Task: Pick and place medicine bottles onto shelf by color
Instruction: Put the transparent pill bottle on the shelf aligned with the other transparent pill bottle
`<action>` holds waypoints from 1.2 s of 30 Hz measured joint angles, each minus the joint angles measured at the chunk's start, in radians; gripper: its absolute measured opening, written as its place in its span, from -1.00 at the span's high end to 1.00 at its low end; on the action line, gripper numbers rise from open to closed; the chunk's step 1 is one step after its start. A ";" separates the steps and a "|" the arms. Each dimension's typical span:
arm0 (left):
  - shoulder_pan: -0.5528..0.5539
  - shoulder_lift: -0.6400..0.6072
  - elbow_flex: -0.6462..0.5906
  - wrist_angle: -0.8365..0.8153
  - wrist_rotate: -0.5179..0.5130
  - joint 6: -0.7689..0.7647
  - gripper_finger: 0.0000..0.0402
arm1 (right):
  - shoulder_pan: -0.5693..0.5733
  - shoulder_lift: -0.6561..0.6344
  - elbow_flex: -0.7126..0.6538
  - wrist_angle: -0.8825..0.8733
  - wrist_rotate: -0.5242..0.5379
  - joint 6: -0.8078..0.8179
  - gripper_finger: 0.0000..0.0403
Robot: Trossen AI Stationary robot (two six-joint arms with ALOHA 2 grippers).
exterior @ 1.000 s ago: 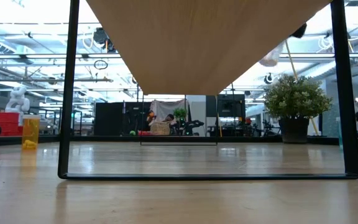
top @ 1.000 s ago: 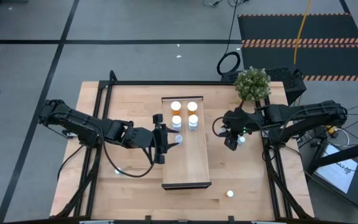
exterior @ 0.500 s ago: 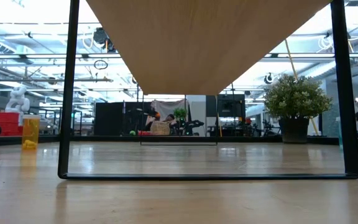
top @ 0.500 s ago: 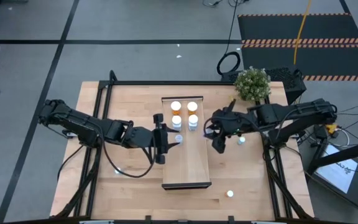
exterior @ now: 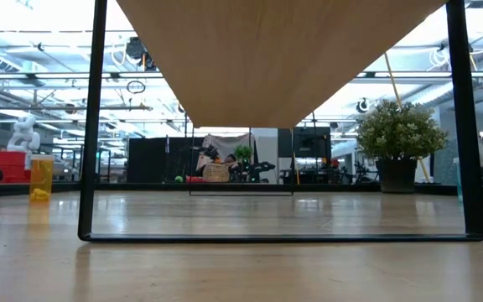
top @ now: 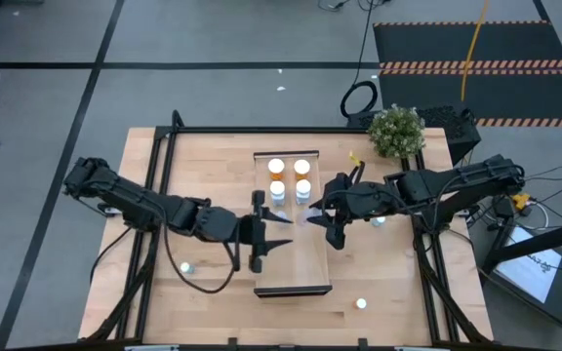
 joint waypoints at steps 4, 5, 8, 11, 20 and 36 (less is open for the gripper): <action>0.025 0.033 0.002 0.020 0.001 -0.017 0.11 | 0.007 0.000 0.000 0.025 0.026 -0.035 0.26; 0.033 0.043 0.002 0.028 0.002 -0.018 0.14 | 0.009 0.000 0.000 0.029 0.026 -0.046 0.26; 0.045 0.061 0.002 0.038 0.001 -0.015 0.25 | 0.013 0.000 0.000 0.032 0.028 -0.055 0.26; 0.052 0.064 0.002 0.044 0.001 -0.002 0.33 | 0.013 0.000 0.000 0.033 0.027 -0.058 0.26; 0.044 0.064 0.002 0.078 -0.002 0.001 0.29 | 0.013 0.000 0.000 0.034 0.026 -0.066 0.26; 0.044 0.063 0.002 0.070 0.030 -0.001 -0.11 | 0.033 0.000 0.000 0.034 0.026 -0.077 0.25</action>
